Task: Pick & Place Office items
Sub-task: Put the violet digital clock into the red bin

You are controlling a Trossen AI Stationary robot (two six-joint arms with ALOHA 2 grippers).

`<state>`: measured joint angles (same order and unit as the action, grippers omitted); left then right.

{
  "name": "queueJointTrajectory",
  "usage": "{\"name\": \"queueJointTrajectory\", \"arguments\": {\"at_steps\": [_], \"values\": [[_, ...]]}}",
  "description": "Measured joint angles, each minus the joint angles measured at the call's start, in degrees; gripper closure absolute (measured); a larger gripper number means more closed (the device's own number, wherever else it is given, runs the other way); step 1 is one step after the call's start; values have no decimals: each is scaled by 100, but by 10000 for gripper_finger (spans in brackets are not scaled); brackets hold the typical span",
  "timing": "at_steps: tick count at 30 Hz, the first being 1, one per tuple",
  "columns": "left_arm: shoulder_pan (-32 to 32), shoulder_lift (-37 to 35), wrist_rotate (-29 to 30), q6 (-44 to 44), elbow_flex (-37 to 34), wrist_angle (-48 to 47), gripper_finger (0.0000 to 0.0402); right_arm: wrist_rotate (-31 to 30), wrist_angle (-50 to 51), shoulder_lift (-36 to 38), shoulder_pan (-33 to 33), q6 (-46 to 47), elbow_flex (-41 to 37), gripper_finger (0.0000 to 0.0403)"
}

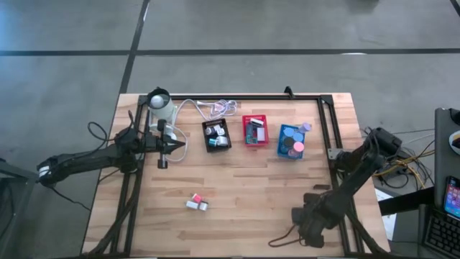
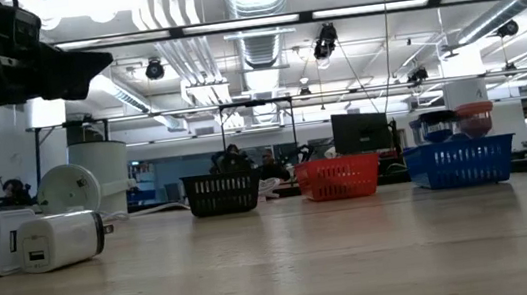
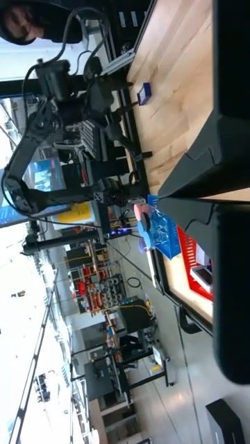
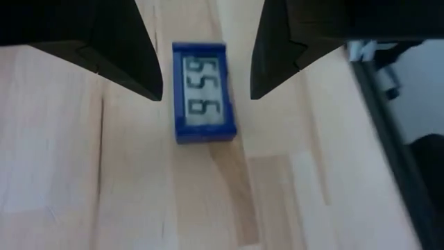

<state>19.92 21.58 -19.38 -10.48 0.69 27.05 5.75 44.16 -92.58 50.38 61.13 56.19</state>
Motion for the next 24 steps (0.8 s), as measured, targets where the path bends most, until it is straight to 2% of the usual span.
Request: {"name": "queueJointTrajectory", "arguments": {"at_steps": [10, 24], "values": [[1, 0, 2, 0, 0, -3, 389, -117, -27, -482, 121, -154, -23, 170], [1, 0, 2, -2, 0, -4, 389, -141, -45, -326, 164, -113, -38, 155]]}}
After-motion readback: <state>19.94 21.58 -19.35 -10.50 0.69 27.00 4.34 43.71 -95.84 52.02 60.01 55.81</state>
